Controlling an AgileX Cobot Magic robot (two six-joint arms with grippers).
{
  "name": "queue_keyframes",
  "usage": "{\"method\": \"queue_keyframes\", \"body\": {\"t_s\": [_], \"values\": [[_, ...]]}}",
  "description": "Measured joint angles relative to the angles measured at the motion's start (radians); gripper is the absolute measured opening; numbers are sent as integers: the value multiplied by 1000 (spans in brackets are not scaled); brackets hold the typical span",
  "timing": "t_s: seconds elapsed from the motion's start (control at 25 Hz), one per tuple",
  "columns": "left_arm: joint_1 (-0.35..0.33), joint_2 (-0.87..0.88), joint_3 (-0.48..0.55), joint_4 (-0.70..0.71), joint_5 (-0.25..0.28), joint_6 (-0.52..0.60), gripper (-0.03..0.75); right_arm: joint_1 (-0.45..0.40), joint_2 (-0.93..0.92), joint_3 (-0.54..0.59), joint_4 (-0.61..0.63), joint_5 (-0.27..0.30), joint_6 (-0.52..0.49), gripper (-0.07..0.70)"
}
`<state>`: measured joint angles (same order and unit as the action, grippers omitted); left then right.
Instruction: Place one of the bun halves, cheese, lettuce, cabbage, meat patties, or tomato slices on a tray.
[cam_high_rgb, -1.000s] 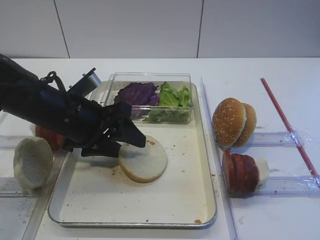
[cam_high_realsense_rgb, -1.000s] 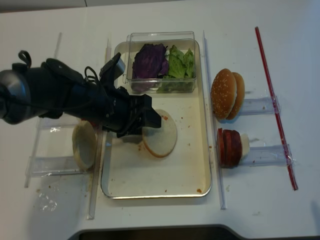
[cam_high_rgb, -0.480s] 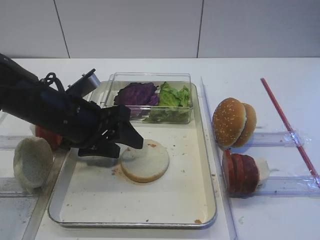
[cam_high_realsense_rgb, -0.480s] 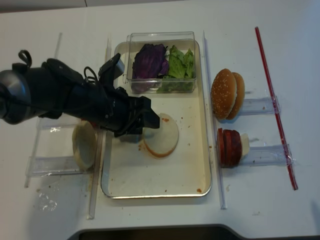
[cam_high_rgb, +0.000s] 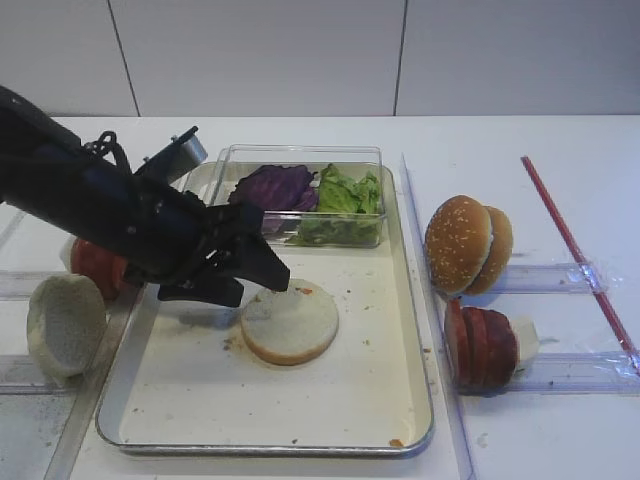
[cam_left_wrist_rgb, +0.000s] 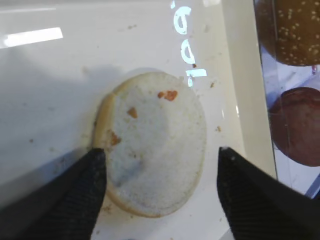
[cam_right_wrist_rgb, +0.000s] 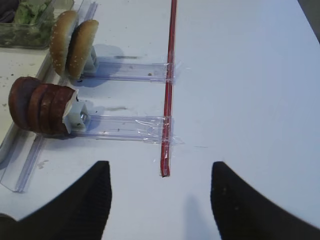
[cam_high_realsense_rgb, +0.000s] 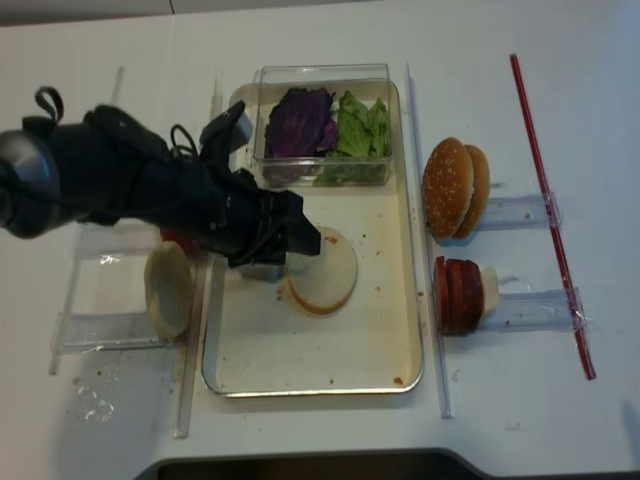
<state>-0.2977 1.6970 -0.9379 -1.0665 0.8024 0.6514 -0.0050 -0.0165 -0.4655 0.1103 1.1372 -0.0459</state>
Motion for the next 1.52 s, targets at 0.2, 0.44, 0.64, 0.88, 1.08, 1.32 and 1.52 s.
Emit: {"method": "queue_keyframes", "body": {"t_s": [0.2, 0.44, 0.64, 0.88, 1.08, 1.32, 1.52], "values": [[0, 0, -82, 101, 66, -78, 438, 0, 0, 0, 0, 0, 0, 454], [0, 0, -171, 233, 120, -171, 438, 0, 0, 0, 0, 0, 0, 454], [0, -15, -228, 312, 144, -231, 438, 0, 0, 0, 0, 0, 0, 454], [0, -70, -294, 453, 196, -319, 438, 0, 0, 0, 0, 0, 0, 454], [0, -99, -326, 552, 250, -375, 438, 0, 0, 0, 0, 0, 0, 454], [13, -140, -326, 615, 272, -404, 438, 0, 0, 0, 0, 0, 0, 454], [31, -161, -326, 684, 308, -436, 437, 0, 0, 0, 0, 0, 0, 454]]}}
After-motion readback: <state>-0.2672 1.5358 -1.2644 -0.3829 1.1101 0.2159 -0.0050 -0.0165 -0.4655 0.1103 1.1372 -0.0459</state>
